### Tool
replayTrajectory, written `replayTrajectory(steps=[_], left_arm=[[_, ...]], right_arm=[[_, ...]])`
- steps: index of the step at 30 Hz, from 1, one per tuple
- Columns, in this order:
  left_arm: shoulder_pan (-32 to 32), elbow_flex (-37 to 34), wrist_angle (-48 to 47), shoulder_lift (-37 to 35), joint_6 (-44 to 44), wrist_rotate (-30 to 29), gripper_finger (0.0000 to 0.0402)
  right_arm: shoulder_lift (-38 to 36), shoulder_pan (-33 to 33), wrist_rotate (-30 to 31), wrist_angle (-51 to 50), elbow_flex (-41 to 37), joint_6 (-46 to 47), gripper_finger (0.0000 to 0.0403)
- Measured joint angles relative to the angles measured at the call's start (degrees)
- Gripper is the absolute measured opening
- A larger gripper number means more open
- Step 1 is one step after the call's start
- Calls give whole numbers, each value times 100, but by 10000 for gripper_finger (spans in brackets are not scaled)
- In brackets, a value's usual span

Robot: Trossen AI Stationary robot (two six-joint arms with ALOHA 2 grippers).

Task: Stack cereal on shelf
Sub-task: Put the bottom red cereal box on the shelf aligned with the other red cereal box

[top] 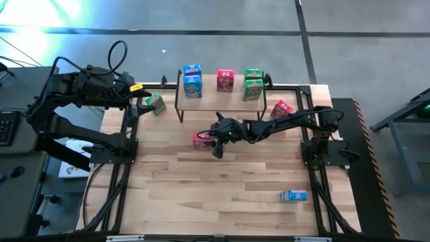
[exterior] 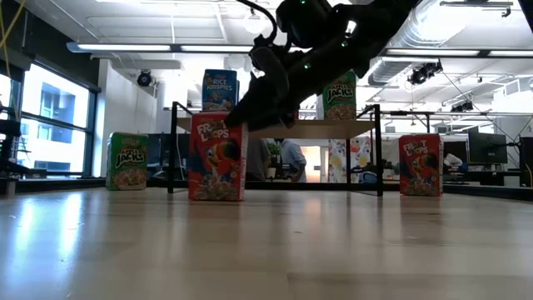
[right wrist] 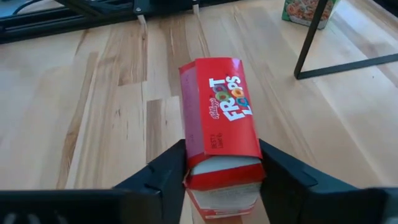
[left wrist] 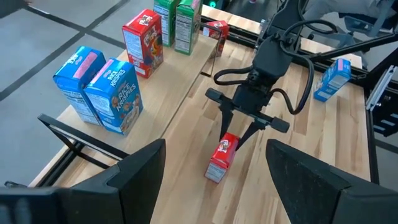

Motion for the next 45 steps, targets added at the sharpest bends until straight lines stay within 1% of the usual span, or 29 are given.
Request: replayTrajectory(steps=[4, 9, 12, 15, 19, 25, 28, 37, 45], left_arm=[[0, 0, 0, 0, 5, 2, 269], [0, 0, 0, 0, 5, 2, 269], [1, 0, 0, 0, 51, 2, 269], [0, 0, 0, 0, 53, 2, 269], [0, 0, 0, 0, 55, 2, 269], [1, 0, 0, 0, 65, 2, 269], [2, 0, 0, 0, 66, 2, 269], [2, 0, 0, 0, 206, 2, 269], [0, 0, 0, 0, 215, 2, 269]], right_arm=[[0, 0, -44, 0, 0, 6, 143], [7, 2, -65, -26, 101, 97, 141], [7, 2, -66, -13, 306, 135, 141], [7, 2, -68, -226, 613, 104, 141], [7, 4, -68, -1036, 1222, -150, 141], [7, 3, -35, -2594, 2418, -648, 141], [6, -23, 79, -3173, 2987, -949, 141], [4, -310, 109, -4254, 4257, -1375, 142], [0, -689, -68, -5122, 4965, -1419, 142]])
